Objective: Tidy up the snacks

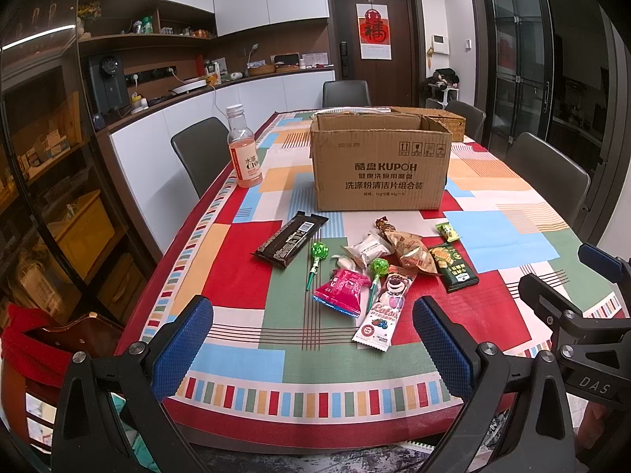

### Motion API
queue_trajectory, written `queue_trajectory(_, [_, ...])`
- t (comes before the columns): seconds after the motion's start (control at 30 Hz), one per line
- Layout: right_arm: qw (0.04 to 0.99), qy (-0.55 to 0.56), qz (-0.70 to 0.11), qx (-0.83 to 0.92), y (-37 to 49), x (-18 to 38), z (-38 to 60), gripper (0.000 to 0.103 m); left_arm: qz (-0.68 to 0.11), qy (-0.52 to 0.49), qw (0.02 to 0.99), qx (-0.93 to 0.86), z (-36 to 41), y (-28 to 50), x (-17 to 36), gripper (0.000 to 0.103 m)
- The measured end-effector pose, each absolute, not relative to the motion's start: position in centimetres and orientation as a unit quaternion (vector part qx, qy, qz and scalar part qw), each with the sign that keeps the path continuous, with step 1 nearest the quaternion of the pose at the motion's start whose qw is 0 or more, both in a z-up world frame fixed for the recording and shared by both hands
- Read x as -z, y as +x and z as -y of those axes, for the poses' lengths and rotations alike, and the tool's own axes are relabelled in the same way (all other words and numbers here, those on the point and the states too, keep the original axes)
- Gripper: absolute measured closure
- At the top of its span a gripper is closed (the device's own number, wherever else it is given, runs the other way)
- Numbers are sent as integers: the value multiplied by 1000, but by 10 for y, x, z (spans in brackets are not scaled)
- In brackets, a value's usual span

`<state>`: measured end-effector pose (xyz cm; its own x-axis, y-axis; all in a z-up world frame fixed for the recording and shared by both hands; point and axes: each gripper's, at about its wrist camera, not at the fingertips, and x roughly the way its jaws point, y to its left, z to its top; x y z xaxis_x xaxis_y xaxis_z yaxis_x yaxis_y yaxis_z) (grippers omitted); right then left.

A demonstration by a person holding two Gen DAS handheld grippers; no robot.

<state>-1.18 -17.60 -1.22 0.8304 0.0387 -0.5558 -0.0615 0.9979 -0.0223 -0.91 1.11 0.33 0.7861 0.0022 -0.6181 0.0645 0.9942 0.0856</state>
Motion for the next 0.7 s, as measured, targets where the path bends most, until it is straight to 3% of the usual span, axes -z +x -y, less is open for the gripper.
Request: queue_trajectory(0.7, [956,-19,-290,-26,-12,12,176,0,-326,52,944,14,-12,-10,-4,0])
